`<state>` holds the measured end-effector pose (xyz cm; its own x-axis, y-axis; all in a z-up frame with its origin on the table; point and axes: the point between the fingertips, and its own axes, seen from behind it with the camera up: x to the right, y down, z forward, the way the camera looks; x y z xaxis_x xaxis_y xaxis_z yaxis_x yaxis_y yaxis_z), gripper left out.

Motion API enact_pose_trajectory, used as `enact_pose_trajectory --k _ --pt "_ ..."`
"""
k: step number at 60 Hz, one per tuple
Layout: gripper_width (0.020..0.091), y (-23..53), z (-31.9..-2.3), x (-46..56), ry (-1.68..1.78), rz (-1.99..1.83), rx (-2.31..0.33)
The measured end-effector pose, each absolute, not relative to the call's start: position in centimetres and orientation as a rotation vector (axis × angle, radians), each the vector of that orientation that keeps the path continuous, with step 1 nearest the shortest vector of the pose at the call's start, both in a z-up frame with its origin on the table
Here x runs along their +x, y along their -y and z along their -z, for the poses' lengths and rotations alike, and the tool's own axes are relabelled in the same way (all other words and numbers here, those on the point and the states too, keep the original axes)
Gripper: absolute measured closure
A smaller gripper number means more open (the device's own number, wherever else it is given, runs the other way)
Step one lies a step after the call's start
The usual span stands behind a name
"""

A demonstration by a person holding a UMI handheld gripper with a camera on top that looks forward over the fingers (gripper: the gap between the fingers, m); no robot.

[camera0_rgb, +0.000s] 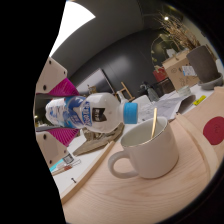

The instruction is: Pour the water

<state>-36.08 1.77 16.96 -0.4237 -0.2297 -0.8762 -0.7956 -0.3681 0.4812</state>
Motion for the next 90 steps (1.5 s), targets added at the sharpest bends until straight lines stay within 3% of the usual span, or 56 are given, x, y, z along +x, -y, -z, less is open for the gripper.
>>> enact_pose_trajectory --k 10,18,26,36,41,50,58,71,81,83,86,90 --pt "0.0735 -1.6 -18.0 -35.9 -1.284 -1.729 -1.505" --pt "0.0732 -1.9 -21.5 -33.5 -0.881 -1.358 -1.689" --pt "0.0732 -2.2 -27.6 -27.6 -0.507 -0.933 -1.693" --pt "0.0731 -2.7 -29.4 -18.7 -0.23 -0.431 -1.668" --pt "0.0731 -2.7 -26.9 -14.6 -0.13 -0.197 -1.703" --pt "0.0733 -2.6 -17.9 -9.4 -0.047 0.016 -1.813" --pt "0.0728 -2.2 -11.8 -7.6 -0.015 0.044 -1.912" --pt "0.071 -1.4 -5.9 -7.1 -0.012 0.043 -2.007" --pt "0.0574 -0.7 -5.1 -6.9 -0.027 0.044 -2.022" --pt "0.049 -0.4 -4.8 -6.8 -0.027 0.049 -2.049" --pt "0.0252 0.3 -4.7 -6.9 -0.032 0.044 -2.078" --pt "0.0274 1.5 -5.5 -6.9 -0.055 0.042 -2.089"
